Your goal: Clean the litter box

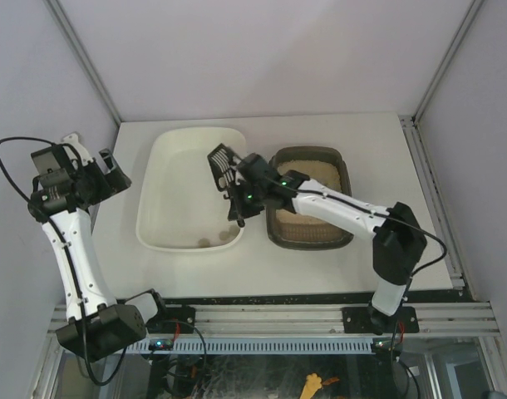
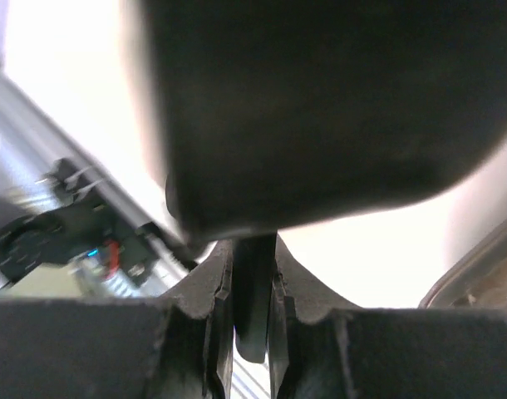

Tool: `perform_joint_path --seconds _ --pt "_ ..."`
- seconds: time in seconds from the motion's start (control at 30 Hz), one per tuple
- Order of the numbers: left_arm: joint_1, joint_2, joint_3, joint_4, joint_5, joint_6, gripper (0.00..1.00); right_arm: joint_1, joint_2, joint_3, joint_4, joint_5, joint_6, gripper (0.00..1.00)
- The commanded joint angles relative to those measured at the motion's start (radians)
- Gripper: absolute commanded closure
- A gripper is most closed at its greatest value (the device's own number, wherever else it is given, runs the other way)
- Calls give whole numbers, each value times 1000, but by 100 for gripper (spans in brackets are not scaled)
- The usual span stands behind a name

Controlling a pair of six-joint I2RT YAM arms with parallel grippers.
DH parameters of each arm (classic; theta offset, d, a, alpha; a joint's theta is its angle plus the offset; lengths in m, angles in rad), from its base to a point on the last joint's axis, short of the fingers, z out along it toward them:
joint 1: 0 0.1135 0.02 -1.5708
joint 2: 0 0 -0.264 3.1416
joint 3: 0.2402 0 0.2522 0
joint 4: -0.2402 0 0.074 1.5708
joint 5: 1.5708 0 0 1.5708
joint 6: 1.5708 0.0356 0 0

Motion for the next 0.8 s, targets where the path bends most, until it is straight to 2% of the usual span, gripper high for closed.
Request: perform_joint_path --seconds 0.0,0.07,0.17,0.33,0.43,0.53,0.6,0.67,0.73,0.77 --pt "22 12 65 -50 35 23 5 172 125 265 -379 647 -191 100" --pt "22 24 69 -64 40 18 5 231 204 366 -465 814 -199 100" --pt "24 11 55 -51 51 14 5 271 279 445 -511 931 -206 100" --pt "24 -24 38 -21 49 10 4 293 328 497 -541 1059 -206 100" --pt "22 -61 11 28 -37 -3 5 295 317 491 -529 1085 -209 100" --pt "20 -108 -19 93 -57 9 4 283 247 451 -492 1040 -212 100" --pt "-17 -106 -15 115 -40 28 0 258 157 382 -446 953 -224 100" --pt "-120 -78 12 109 -111 46 0 219 69 304 -424 858 -231 100" --pt "-242 -34 29 114 -211 40 0 154 -4 251 -470 763 -198 100" --pt "-292 -11 40 120 -210 19 0 118 -44 224 -503 692 -175 100"
